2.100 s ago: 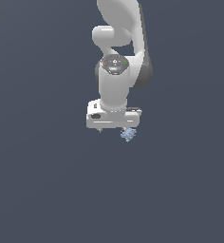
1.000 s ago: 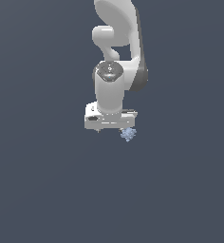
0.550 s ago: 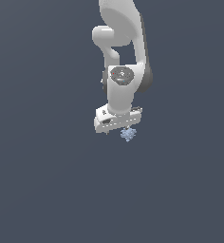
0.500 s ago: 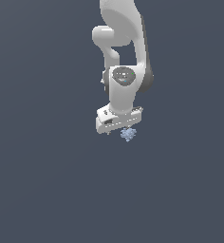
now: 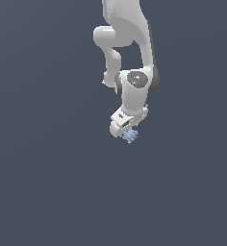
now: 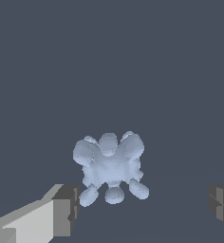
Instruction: Pick up the object and move it to a goal position.
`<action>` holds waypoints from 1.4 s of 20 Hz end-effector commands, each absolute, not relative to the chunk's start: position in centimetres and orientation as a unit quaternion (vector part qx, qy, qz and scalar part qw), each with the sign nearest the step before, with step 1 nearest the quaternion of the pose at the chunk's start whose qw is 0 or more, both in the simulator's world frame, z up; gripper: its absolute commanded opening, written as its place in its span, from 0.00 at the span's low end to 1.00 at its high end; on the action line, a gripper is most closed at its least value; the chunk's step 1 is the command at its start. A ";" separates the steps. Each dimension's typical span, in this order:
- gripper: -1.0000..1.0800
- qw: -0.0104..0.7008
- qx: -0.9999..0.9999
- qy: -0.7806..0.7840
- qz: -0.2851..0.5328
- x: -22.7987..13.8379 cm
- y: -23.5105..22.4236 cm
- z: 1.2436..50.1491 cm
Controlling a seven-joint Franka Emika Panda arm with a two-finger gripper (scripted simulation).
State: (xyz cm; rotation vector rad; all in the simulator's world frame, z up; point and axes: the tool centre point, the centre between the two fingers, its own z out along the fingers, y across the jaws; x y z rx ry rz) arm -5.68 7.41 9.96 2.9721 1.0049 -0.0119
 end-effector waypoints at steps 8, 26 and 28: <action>0.96 0.000 0.926 0.376 0.000 -6.9 9.0 9.1; 0.96 0.000 0.926 0.377 0.000 -7.0 9.0 4.1; 0.96 0.000 0.926 0.377 0.000 -7.0 9.0 4.0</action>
